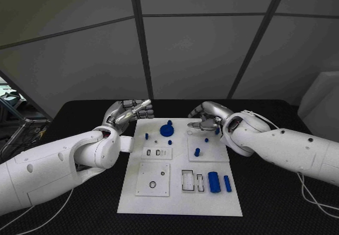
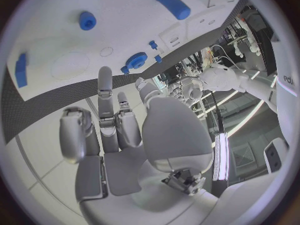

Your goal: Assemble the parts on the task board

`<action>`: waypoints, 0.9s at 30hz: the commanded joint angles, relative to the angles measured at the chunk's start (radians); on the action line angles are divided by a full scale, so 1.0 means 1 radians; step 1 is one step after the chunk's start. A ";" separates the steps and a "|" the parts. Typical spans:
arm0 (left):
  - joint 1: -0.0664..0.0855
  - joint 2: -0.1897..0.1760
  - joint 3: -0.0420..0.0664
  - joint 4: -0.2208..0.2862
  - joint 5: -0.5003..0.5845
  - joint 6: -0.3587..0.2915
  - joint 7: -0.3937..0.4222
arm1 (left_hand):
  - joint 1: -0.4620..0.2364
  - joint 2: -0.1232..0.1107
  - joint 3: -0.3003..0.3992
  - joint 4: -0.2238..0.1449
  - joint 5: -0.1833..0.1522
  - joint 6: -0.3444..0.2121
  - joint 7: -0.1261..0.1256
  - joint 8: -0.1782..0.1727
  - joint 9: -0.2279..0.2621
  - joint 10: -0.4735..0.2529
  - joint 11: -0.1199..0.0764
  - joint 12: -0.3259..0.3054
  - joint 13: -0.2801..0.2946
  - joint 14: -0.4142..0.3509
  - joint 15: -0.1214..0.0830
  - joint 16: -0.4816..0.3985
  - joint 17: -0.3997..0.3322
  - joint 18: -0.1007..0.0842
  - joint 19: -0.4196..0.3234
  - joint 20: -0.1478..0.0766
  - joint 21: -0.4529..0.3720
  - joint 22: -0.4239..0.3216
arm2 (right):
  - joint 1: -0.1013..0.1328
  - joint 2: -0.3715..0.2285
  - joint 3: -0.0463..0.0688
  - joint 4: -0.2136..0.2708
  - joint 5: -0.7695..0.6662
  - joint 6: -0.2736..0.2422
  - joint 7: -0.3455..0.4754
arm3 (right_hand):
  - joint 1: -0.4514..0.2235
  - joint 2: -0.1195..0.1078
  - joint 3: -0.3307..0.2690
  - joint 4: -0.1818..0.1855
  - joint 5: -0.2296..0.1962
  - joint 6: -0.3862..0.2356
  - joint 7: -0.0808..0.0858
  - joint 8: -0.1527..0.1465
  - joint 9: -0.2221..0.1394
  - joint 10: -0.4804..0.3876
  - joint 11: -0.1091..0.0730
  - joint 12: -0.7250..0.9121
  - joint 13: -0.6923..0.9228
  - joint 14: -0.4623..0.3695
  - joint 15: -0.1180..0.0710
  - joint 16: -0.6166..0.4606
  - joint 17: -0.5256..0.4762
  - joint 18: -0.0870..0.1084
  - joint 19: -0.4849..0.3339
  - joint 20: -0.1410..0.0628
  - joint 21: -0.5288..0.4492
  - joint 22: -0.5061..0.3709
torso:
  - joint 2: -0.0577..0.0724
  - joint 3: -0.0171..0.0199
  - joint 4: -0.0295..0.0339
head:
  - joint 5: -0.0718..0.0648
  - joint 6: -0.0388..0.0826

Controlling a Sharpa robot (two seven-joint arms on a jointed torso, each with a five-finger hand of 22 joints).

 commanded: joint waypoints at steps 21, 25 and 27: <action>0.000 0.020 -0.001 -0.032 -0.005 0.015 0.005 | 0.003 0.010 0.001 -0.006 -0.005 -0.001 0.005 -0.007 -0.001 -0.005 0.006 -0.005 -0.001 0.006 0.003 -0.004 0.002 0.011 -0.002 0.001 0.009 0.002 | 0.011 -0.186 0.000 -0.018 0.213 0.065 0.098 | 0.042 -0.095 0.114 -0.040 -0.008 0.108 -0.039 0.005 0.006 0.136 -0.050 -0.983 -0.805 0.025 -0.039 -0.010 0.010 0.038 -0.005 -0.037 -0.320 -0.277 | -0.017 0.0107 -0.0211 | -0.016 0.003; -0.001 0.023 -0.001 -0.033 -0.005 0.017 0.004 | 0.003 0.010 0.001 -0.006 -0.005 -0.001 0.005 -0.007 -0.001 -0.005 0.006 -0.005 -0.001 0.006 0.003 -0.004 0.002 0.011 -0.002 0.001 0.009 0.002 | 0.010 -0.181 0.000 -0.021 0.111 0.045 0.089 | 0.029 -0.083 0.071 -0.044 0.028 0.100 -0.022 -0.016 -0.004 0.178 -0.047 0.063 0.125 0.030 -0.033 -0.015 0.004 -0.049 0.170 -0.037 0.096 0.202 | -0.016 0.0123 -0.0203 | -0.016 0.000; -0.001 0.024 -0.001 -0.034 -0.005 0.018 0.004 | 0.003 0.010 0.001 -0.006 -0.005 -0.001 0.005 -0.007 -0.001 -0.005 0.006 -0.005 -0.001 0.006 0.003 -0.004 0.002 0.011 -0.002 0.001 0.009 0.002 | 0.009 -0.177 0.000 -0.022 0.067 0.041 0.085 | 0.022 -0.088 0.051 -0.046 0.028 0.087 -0.020 -0.022 -0.006 0.196 -0.034 0.213 0.255 0.030 -0.017 -0.017 0.003 -0.061 0.197 -0.038 0.144 0.263 | -0.016 0.0123 -0.0207 | -0.016 -0.001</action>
